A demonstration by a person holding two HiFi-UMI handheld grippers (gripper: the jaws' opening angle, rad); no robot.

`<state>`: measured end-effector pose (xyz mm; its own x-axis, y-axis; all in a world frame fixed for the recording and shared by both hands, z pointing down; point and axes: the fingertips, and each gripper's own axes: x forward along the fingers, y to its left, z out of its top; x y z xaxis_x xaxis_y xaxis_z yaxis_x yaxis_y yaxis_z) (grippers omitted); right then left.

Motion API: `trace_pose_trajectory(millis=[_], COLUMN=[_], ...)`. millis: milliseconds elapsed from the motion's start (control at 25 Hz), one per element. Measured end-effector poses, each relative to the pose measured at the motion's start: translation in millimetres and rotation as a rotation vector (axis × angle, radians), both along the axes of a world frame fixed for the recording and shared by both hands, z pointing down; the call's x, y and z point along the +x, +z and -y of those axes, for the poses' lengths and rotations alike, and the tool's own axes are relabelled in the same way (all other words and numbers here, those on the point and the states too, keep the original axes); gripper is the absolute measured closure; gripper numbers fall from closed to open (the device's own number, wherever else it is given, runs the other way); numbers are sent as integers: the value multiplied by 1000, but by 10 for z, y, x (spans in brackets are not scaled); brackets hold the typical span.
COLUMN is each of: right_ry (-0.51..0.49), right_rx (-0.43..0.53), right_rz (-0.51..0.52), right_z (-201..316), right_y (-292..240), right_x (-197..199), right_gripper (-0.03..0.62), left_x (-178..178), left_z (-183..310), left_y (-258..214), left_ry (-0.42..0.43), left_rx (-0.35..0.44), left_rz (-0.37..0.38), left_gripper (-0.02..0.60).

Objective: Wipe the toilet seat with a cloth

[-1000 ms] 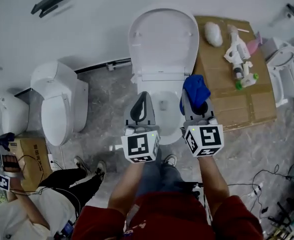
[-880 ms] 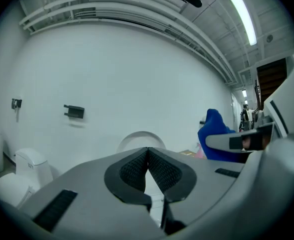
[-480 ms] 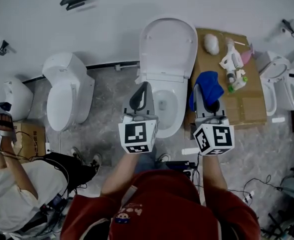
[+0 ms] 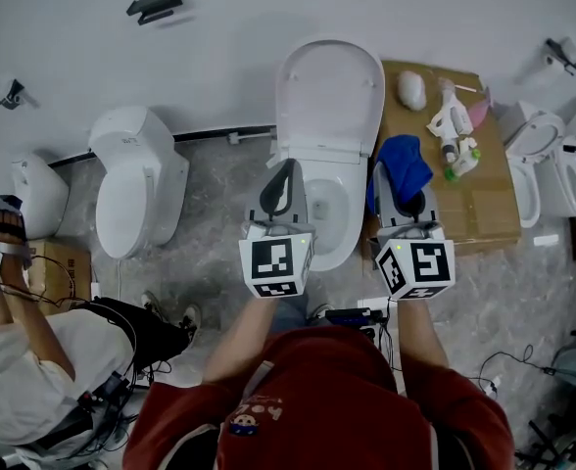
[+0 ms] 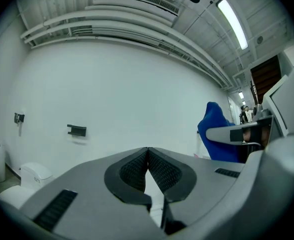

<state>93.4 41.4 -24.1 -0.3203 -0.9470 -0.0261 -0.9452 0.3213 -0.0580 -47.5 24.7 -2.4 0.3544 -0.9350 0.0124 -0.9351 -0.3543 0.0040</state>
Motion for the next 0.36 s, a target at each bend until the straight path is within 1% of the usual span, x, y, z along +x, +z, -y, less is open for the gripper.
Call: trace_pose_trajectory(millis=[360], right_ry=[-2], right_rx=[7], right_rz=[-15], right_z=[-109], right_y=[50], right_x=[47], right_gripper=[536], left_x=[55], left_z=[-110], left_y=[26], left_ry=[-8], left_rx=[7], left_rz=[-8], left_gripper=[565])
